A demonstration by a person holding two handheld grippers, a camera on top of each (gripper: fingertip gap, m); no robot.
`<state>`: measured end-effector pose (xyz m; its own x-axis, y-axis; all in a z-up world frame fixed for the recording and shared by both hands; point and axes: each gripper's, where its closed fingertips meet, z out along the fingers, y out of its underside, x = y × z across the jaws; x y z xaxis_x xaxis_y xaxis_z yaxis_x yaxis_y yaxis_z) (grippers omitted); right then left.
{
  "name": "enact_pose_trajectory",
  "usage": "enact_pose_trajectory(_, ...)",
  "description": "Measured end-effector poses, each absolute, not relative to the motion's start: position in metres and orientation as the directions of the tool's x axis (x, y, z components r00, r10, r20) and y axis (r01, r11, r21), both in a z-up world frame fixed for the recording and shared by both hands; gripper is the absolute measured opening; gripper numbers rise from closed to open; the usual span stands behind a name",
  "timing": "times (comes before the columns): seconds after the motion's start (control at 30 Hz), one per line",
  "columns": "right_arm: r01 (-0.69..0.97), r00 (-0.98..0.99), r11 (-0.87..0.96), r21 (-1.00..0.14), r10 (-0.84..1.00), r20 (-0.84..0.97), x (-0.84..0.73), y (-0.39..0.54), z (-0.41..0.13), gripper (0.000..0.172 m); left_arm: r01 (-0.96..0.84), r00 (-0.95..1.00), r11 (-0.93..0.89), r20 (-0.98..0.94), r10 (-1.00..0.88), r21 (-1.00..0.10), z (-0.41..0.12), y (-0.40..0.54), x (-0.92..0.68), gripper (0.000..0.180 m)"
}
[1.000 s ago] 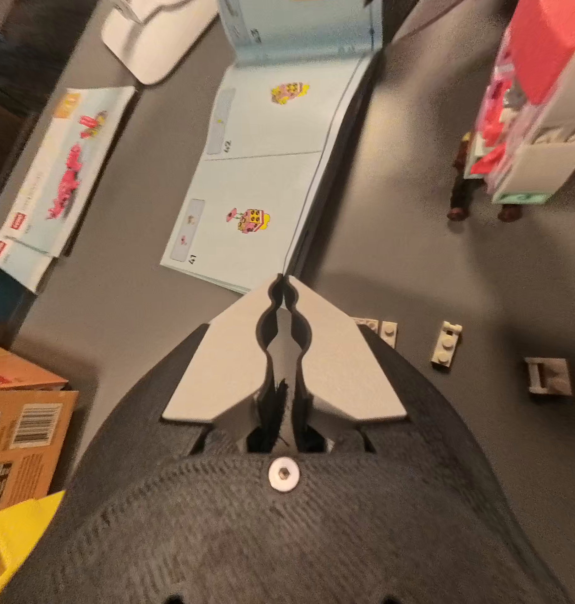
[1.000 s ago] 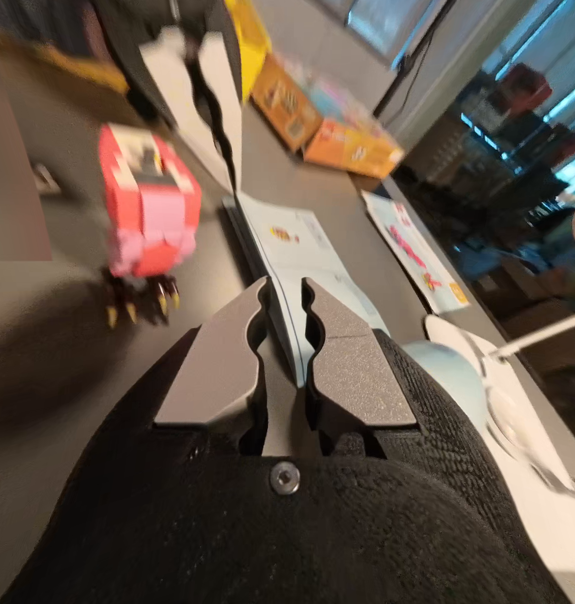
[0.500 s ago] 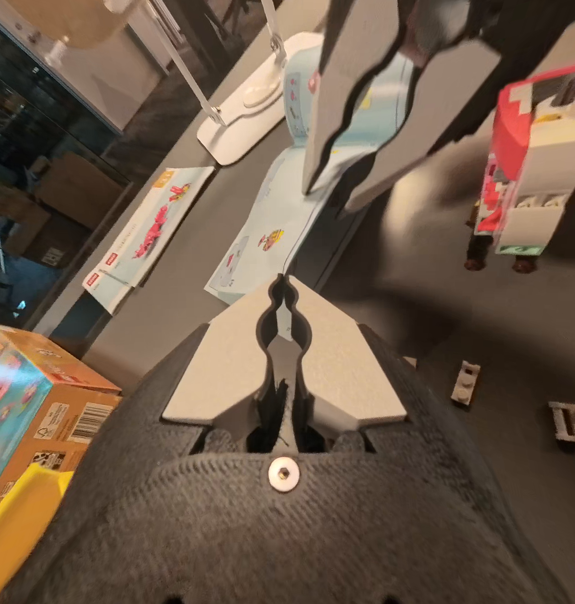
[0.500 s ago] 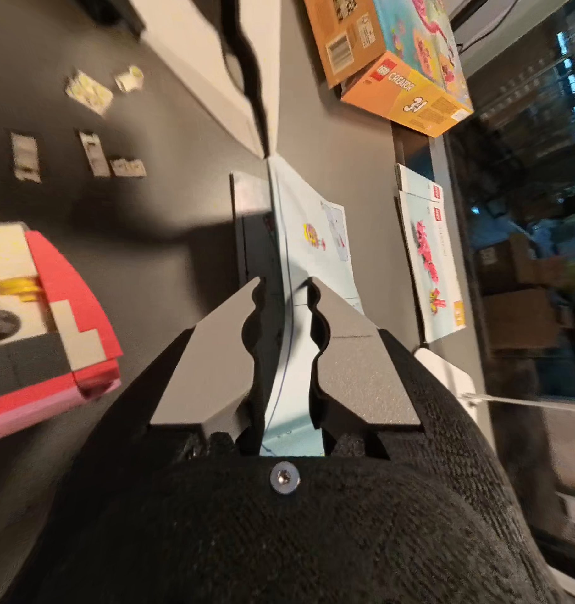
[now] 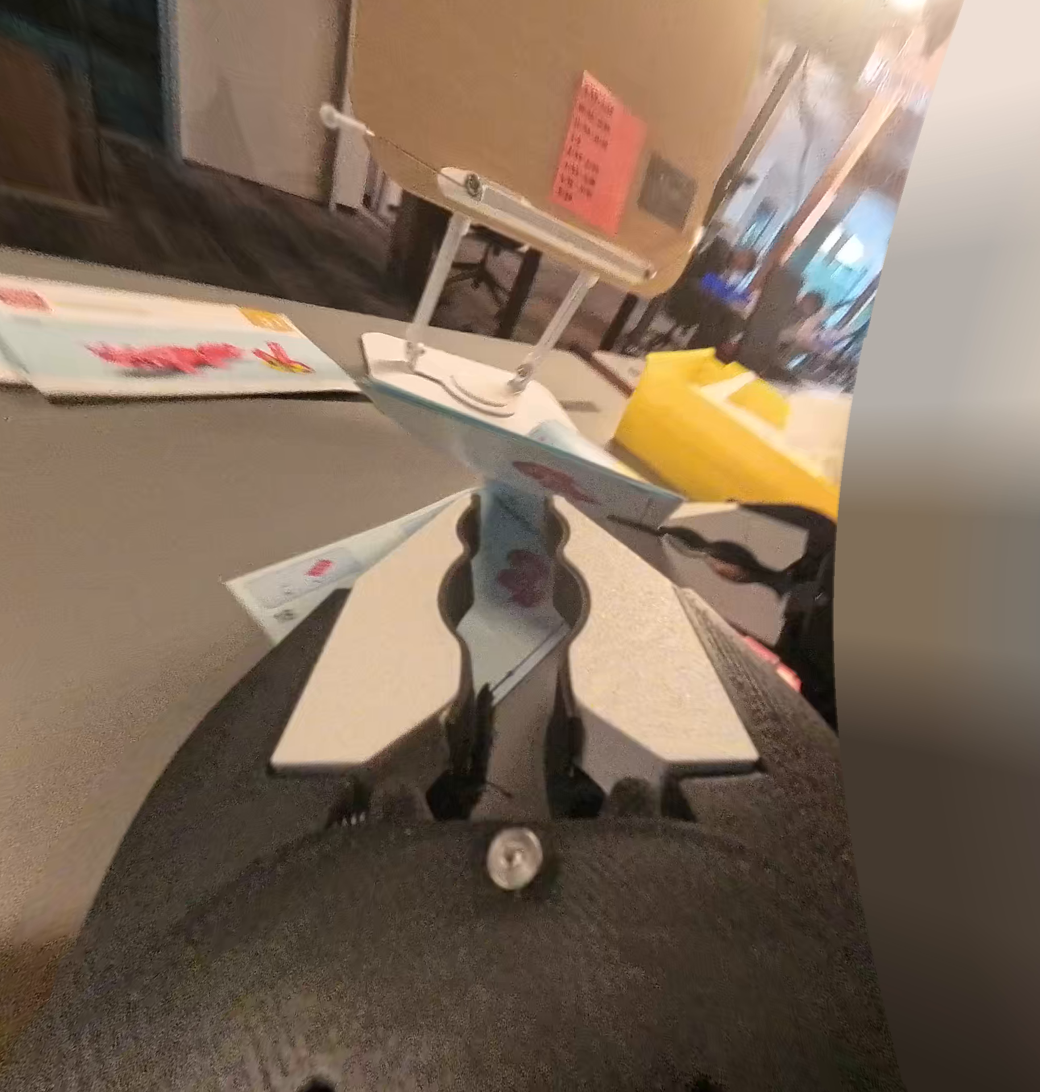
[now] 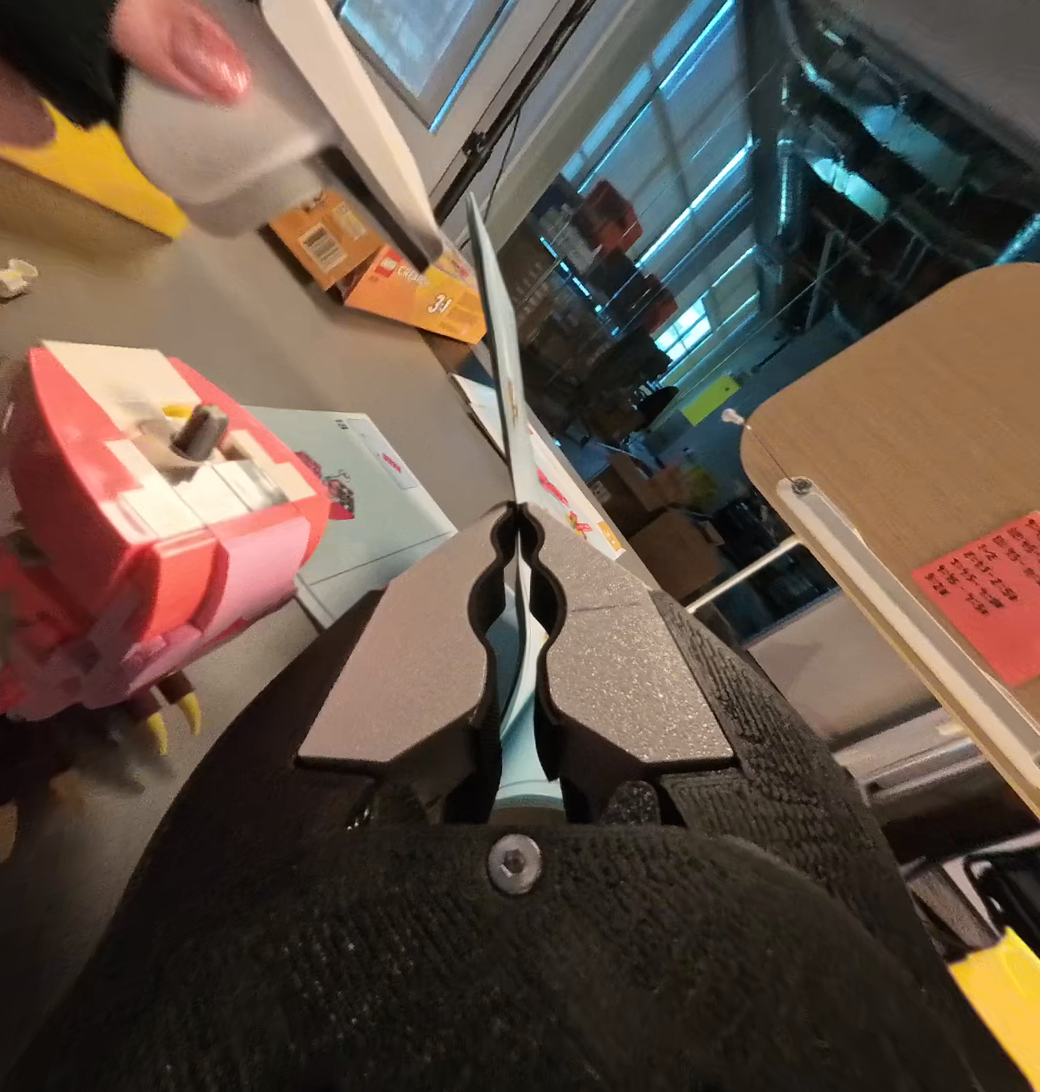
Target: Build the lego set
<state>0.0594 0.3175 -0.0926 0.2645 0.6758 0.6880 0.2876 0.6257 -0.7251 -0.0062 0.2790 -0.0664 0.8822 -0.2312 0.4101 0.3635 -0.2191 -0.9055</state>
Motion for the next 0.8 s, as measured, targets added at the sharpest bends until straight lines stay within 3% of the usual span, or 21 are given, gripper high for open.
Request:
enact_pose_trajectory(0.17, 0.272, 0.290, 0.637, -0.721, 0.660, 0.693, 0.063, 0.320, -0.089, 0.000, 0.627, 0.671, -0.225, 0.663, -0.330, -0.746, -0.058, 0.293, 0.008, 0.027)
enact_pose_trajectory(0.33, 0.269, 0.298, 0.643, -0.717, 0.652, 0.697, 0.065, 0.320, -0.087, 0.000, 0.793, 0.417, -0.241, 0.787, -0.454, -0.559, -0.044, 0.292, 0.011, 0.032)
enact_pose_trajectory(0.43, 0.271, 0.301, 0.649, -0.711, 0.644, 0.703, 0.065, 0.321, -0.087, 0.000, 0.807, 0.371, -0.258, 0.796, -0.478, -0.531, -0.041, 0.290, 0.014, 0.030)
enact_pose_trajectory(0.57, 0.275, 0.298, 0.649, -0.709, 0.644, 0.705, 0.065, 0.321, -0.088, 0.000, 0.794, 0.381, -0.267, 0.788, -0.483, -0.547, -0.041, 0.290, 0.018, 0.006)
enact_pose_trajectory(0.8, 0.262, 0.295, 0.642, -0.721, 0.658, 0.693, 0.065, 0.321, -0.088, 0.000, 0.815, 0.307, -0.291, 0.799, -0.517, -0.501, -0.043, 0.289, 0.020, 0.000)
